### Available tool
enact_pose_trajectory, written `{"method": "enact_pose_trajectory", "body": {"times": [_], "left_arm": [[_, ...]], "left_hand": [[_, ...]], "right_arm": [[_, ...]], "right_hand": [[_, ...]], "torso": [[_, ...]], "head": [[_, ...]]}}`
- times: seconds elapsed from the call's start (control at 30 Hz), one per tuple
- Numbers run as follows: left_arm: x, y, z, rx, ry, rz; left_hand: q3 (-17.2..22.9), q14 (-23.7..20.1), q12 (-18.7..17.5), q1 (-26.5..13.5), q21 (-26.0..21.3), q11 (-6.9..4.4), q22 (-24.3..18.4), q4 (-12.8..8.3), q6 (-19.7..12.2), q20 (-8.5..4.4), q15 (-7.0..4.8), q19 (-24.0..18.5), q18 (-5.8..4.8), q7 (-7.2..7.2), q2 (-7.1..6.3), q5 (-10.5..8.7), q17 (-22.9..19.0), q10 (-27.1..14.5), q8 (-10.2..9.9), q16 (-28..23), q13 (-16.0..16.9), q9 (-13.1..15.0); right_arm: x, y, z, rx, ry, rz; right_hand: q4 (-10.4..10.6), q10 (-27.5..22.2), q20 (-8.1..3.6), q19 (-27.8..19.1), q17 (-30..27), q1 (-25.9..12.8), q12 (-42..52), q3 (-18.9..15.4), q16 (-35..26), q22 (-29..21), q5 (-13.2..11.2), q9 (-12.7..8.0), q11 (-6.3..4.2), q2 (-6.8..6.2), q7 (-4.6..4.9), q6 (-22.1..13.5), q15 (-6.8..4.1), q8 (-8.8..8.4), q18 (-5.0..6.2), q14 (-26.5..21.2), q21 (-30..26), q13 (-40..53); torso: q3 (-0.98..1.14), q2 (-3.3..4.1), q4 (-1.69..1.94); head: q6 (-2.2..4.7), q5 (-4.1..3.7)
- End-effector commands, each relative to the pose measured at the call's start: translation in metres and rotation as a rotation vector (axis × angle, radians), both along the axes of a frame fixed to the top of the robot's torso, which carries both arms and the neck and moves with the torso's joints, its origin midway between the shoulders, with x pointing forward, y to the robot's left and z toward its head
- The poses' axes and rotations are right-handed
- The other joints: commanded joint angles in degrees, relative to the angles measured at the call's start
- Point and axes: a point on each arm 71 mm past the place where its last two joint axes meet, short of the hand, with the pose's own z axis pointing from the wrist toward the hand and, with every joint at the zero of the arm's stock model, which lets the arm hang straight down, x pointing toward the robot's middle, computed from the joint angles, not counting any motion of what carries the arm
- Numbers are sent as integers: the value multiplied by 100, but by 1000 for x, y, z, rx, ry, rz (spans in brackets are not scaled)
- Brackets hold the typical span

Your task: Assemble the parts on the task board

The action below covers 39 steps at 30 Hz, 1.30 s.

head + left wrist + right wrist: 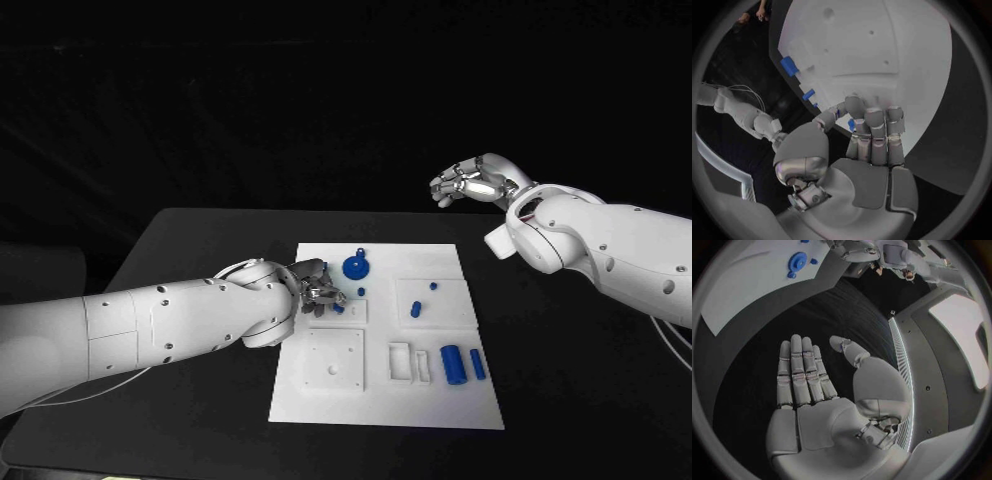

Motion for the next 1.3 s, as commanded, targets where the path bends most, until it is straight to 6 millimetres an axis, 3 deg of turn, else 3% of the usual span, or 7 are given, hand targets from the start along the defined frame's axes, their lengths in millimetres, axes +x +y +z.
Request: {"method": "enact_pose_trajectory", "body": {"times": [0.03, 1.3], "left_arm": [[0, -2, 1, 3, -24, -13], [-3, -2, -3, 25, 26, -43]], "left_hand": [[7, -21, 26, 84, 22, -165, 7, 21, 764, -658, -74, 38, 20, -612, 15, 22, -10, -200, 15, 28, -7, 127], [7, -22, 48, 116, 20, -168, 16, 20, 769, -657, -75, 28, 17, -614, -1, 21, -43, -200, 8, 55, -23, 141]], "right_arm": [[0, 1, 0, -7, 0, 15], [-1, 2, -3, -7, 6, 17]], "right_hand": [[-7, 22, 31, -4, -5, -34, -36, -35, -21, -8, 20, -9, 19, -37, -8, -35, 54, -25, 35, -5, -31, -9], [-4, 33, 30, -4, -3, -37, -50, -41, -27, -7, 30, -12, 18, -32, -9, -35, 53, -23, 35, -2, -37, -11]], "torso": [[-1, 2, 7], [3, 2, 2]], "head": [[-7, -7], [-22, 2]]}}
